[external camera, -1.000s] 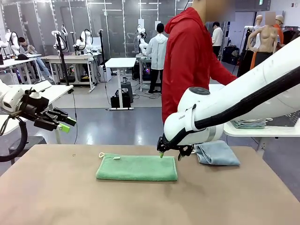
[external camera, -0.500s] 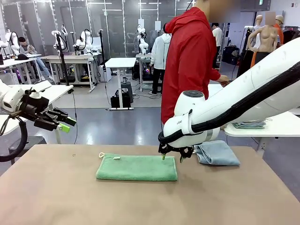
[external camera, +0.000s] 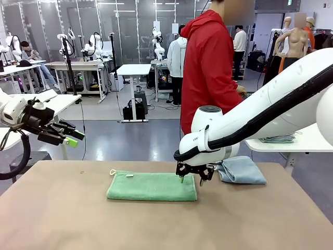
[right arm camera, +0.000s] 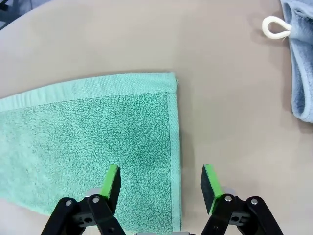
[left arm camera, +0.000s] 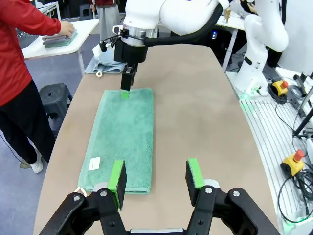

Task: Fold the towels and place them in the basket.
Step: When a person lays out a Towel with hook on the table, fold it in half twice.

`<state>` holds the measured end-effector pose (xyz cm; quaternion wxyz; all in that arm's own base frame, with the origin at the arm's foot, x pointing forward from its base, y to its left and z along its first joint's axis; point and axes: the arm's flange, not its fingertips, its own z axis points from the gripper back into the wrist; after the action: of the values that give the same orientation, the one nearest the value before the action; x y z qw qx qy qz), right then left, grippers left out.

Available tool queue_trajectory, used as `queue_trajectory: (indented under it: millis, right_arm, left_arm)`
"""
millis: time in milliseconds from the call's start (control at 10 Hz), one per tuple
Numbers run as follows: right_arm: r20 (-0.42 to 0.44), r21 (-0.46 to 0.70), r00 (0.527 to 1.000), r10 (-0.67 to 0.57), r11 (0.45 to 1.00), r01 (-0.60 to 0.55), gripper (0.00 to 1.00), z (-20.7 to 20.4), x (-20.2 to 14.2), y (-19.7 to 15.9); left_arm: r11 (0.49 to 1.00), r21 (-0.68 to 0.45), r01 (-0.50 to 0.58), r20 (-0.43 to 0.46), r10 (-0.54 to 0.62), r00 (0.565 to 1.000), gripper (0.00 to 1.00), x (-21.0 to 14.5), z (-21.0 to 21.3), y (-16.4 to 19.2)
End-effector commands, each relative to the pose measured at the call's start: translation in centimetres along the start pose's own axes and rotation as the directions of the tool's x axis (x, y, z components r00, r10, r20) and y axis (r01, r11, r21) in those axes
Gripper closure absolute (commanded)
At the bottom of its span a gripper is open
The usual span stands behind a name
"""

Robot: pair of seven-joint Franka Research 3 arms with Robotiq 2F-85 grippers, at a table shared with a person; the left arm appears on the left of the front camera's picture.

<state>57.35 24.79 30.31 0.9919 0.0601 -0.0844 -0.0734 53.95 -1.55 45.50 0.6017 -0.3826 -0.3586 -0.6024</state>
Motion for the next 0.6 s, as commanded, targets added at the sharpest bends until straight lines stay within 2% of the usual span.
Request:
queue_trajectory:
  millis: [0,200,300,500]
  right_arm:
    - [0.010,-0.047,1.000,-0.021,0.999,0.021,0.17,-0.37,0.49,0.99]
    - [0.007,-0.063,1.000,0.001,0.998,-0.001,0.17,-0.88,0.50,1.17]
    - [0.011,-0.062,1.000,0.014,0.998,-0.013,0.33,-0.93,0.47,1.20]
    - [0.008,-0.060,1.000,0.017,0.998,-0.016,0.33,-0.86,0.53,1.20]
  left_arm:
    - [1.000,-0.011,-0.010,0.003,0.010,1.000,0.37,0.31,0.11,0.14]
    - [1.000,-0.011,-0.010,0.003,0.010,1.000,0.37,0.31,0.11,0.14]
    - [1.000,-0.011,-0.010,0.003,0.010,1.000,0.37,0.31,0.11,0.14]
    - [1.000,-0.011,-0.010,0.003,0.010,1.000,0.37,0.31,0.11,0.14]
